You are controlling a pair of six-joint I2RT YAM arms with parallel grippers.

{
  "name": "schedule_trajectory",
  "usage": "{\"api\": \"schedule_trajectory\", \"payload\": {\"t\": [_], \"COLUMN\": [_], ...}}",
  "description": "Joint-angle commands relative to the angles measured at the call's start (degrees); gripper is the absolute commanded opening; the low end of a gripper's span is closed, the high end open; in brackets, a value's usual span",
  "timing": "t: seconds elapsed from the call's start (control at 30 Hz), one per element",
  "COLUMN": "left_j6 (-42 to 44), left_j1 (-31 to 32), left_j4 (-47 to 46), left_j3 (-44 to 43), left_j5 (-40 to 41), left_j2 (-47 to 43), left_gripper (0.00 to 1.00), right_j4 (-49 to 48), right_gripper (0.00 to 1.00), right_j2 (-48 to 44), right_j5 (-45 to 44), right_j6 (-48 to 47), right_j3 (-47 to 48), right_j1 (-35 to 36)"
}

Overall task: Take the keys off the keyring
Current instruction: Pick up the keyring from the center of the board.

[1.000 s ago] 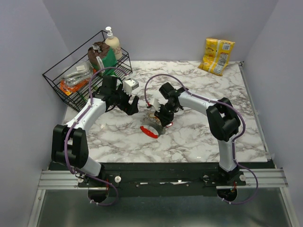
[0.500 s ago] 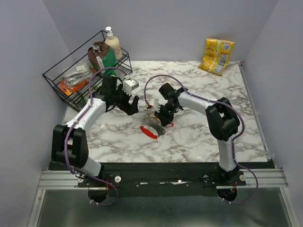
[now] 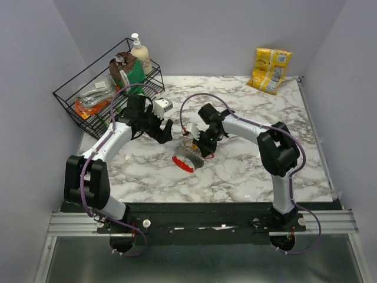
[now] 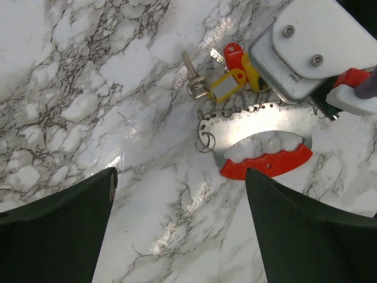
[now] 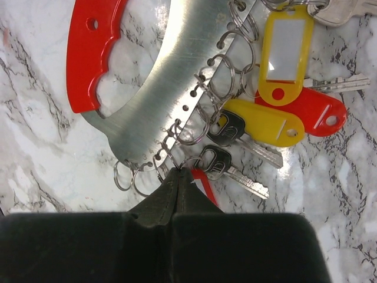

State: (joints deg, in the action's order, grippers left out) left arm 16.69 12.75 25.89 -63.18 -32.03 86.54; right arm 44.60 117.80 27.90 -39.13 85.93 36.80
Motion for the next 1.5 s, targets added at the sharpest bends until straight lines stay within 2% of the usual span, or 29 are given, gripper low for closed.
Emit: {"api": "schedule_trajectory", "payload": {"t": [0.0, 0.4, 0.53, 0.83, 0.93, 1.07, 1.27, 1.47], "left_j6": [-0.08, 1.59, 0.89, -4.73, -8.06, -14.74, -21.95, -24.16], "left_j1": [-0.19, 0.43, 1.57, 5.70, 6.32, 6.41, 7.11, 9.04], "left_j4": [-0.31, -0.14, -3.47, -14.54, -21.74, -36.31, -48.63, -51.73], "left_j3": [0.25, -0.63, 0.60, 2.44, 5.86, 11.14, 15.19, 16.16], "left_j5": [-1.72, -7.51, -9.19, -12.35, -13.93, -17.71, -21.58, -22.20], "left_j2": [0.21, 0.99, 0.65, 1.43, 1.96, 2.75, 4.69, 6.44], "left_gripper": [0.99, 0.99, 0.99, 0.99, 0.99, 0.99, 0.96, 0.95], "right_j4": [-0.65, -1.79, -2.23, -5.57, -6.10, -6.98, -7.51, -7.77], "right_gripper": [0.02, 0.01, 0.01, 0.01, 0.01, 0.01, 0.01, 0.01], "right_j2": [-4.06, -8.90, -9.78, -13.12, -14.17, -14.70, -14.18, -14.17], "right_j5": [-0.13, -0.83, -1.36, -1.01, 0.49, 1.45, 2.68, 4.44], "right_j6": [-0.94, -1.47, -1.12, 1.07, 1.95, 3.01, 4.15, 5.38], "right_j3": [-0.94, -2.61, -2.96, -5.42, -6.04, -6.74, -6.74, -6.21], "right_j1": [0.65, 0.56, 0.64, 0.56, 0.56, 0.47, 0.29, -0.50]}}
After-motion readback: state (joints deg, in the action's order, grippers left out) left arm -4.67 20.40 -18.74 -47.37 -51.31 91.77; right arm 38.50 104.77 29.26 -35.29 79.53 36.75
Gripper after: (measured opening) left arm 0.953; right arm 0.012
